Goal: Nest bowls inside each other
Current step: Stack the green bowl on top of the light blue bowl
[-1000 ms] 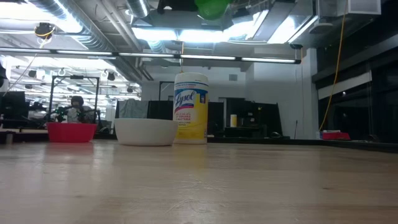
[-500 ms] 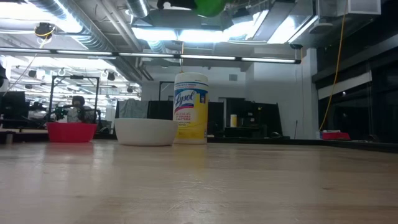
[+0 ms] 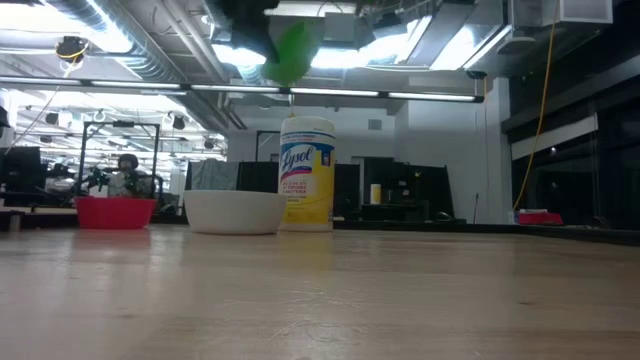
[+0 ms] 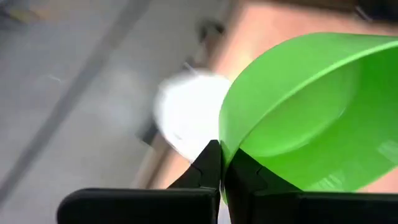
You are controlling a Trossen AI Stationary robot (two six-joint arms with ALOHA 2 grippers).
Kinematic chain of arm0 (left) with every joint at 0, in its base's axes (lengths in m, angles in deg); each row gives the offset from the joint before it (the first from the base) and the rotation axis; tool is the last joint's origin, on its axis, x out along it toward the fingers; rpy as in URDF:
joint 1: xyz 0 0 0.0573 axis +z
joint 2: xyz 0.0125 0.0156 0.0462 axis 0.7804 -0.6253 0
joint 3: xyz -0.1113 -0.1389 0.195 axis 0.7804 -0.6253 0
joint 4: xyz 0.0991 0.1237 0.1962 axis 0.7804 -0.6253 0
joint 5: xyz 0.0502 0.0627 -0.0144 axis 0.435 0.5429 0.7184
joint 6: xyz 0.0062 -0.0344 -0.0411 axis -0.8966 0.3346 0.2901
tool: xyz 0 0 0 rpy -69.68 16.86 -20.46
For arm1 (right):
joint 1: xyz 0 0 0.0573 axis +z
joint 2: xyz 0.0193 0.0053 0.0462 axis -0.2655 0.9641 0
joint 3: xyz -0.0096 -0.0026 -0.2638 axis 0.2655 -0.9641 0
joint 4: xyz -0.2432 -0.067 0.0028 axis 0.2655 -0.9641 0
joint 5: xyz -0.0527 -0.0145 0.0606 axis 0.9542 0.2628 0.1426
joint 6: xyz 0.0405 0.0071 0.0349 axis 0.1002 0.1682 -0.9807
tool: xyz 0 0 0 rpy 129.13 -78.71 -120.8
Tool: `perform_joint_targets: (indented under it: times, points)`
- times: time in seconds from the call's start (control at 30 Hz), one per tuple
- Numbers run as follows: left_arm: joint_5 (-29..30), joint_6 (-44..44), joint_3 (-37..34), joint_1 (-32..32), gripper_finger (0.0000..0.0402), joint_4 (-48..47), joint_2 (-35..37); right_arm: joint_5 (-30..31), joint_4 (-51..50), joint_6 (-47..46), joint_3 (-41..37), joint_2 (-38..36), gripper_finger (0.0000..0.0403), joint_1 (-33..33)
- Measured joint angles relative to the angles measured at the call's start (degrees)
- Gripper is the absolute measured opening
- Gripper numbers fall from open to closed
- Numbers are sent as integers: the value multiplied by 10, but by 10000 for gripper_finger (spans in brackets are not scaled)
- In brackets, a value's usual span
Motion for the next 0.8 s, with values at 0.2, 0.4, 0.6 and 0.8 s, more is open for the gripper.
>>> perform_joint_targets:
  times: [0.2,0.4,0.6,0.8]
  points:
    - [-62,-1,-25,-7,1,-132,0,0,-3,19,-1,-9,201,12]
    - [-28,5,-99,-17,1,-147,0,-11,-10,39,-2,-1,198,13]
    - [-32,23,-184,-17,1,-114,0,-48,-9,48,-1,1,210,13]
    - [-36,36,-256,-17,1,-57,0,-52,-8,49,-1,1,217,16]
